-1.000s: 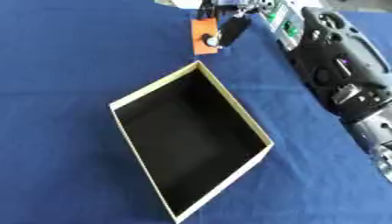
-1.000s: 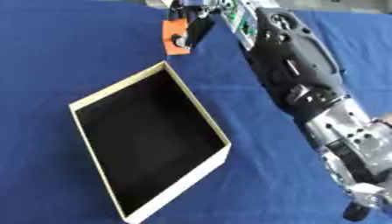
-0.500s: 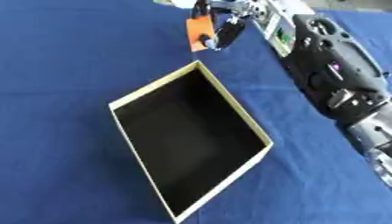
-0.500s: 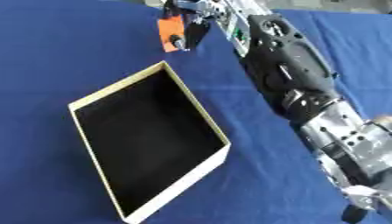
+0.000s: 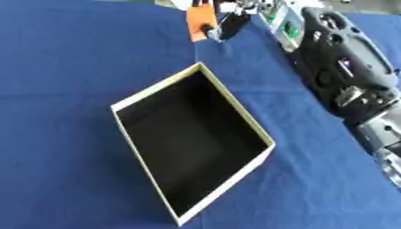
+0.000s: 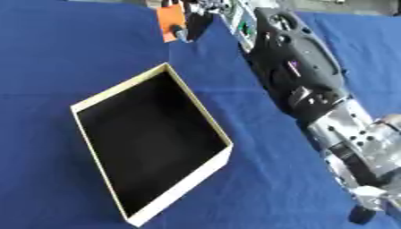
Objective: Pick up objects on the table and place them in the box.
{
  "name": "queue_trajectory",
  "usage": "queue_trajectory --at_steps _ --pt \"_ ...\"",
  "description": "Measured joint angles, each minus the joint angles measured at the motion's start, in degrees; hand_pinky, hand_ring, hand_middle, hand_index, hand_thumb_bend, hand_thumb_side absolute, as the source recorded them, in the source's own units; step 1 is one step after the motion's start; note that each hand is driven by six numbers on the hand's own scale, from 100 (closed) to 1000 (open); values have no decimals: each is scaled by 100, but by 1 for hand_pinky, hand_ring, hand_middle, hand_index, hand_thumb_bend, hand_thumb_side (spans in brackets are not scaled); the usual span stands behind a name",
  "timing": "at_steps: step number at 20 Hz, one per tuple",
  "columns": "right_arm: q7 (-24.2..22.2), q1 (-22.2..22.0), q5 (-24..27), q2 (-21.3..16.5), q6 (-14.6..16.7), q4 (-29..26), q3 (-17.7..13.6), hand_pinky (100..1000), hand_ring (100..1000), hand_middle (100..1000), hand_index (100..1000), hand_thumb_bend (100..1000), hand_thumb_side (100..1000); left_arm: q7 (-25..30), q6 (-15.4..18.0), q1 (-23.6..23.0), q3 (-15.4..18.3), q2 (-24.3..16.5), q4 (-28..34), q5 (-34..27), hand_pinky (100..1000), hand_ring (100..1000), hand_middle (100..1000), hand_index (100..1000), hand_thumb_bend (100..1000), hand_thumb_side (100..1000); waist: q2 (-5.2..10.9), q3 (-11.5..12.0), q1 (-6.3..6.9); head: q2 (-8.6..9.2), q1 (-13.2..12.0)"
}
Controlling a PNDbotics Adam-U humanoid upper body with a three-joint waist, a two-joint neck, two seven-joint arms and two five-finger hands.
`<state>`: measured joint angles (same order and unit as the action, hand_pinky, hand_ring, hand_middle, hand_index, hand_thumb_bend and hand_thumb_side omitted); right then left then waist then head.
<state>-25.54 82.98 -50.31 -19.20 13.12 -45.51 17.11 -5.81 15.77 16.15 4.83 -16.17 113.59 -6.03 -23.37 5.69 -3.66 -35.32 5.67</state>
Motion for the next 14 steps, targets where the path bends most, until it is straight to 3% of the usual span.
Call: queue_trajectory --at_steps 7,14 --pt "-501 -14 600 -194 -118 -592 212 700 591 153 284 100 100 13 -25 -8 2 0 0 -57 367 501 511 655 100 697 289 -57 -46 -231 -139" --pt "-949 -371 1177 -351 -225 -1363 653 668 579 145 285 100 100 3 -55 -33 10 -1 0 -154 373 505 513 656 100 689 588 -166 -24 -451 -280"
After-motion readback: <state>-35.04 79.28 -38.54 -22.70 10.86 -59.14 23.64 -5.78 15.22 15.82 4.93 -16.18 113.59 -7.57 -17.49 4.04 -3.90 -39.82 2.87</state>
